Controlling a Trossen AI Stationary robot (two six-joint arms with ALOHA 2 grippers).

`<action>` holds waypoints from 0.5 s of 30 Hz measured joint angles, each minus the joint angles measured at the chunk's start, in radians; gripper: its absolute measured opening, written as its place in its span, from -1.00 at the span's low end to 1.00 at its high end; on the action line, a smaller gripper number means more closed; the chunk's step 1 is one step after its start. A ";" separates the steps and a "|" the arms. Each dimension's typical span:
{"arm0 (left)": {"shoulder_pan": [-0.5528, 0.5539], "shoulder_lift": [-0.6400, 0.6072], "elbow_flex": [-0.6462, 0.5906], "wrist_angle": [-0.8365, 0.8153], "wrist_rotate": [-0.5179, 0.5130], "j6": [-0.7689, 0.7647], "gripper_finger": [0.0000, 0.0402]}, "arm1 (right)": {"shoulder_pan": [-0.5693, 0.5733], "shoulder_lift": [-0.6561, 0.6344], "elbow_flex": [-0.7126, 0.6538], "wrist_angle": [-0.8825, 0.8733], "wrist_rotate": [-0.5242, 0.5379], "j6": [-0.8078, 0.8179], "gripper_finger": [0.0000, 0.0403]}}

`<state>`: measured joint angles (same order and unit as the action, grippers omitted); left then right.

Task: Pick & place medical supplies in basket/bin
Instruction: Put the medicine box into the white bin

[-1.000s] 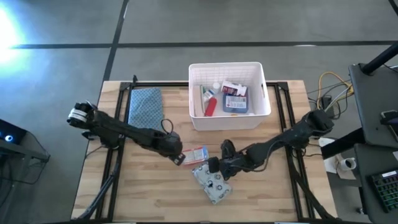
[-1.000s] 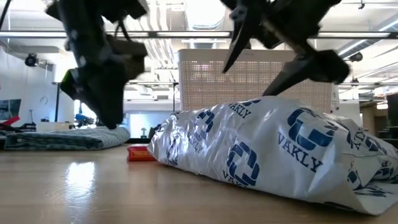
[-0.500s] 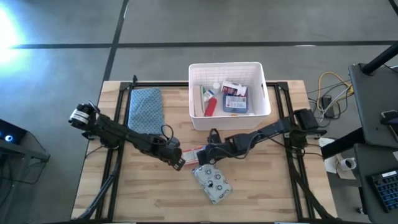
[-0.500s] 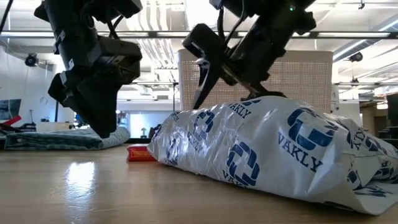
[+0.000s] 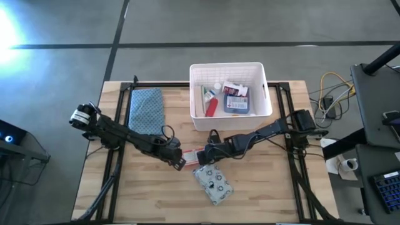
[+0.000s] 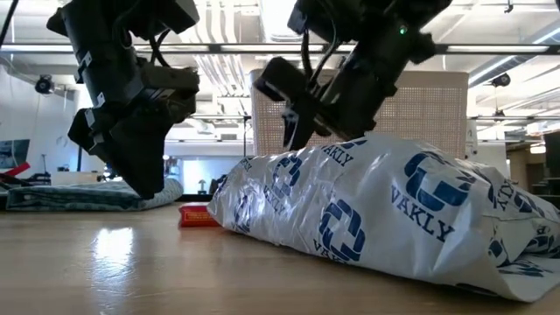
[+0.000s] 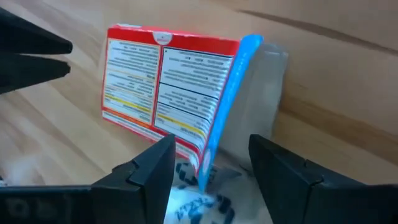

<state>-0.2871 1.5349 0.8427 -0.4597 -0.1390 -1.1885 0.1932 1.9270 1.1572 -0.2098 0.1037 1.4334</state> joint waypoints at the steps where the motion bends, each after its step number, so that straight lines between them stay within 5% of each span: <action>1: 0.000 0.000 -0.001 0.012 0.000 0.000 -0.63 | -0.002 0.010 0.000 0.015 -0.011 -0.001 -0.03; 15: 0.001 0.000 -0.030 0.068 0.002 0.000 -0.63 | -0.007 0.011 0.000 0.089 -0.018 0.007 -0.46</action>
<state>-0.2863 1.5349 0.8126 -0.3921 -0.1375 -1.1881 0.1861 1.9384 1.1572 -0.1207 0.0860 1.4402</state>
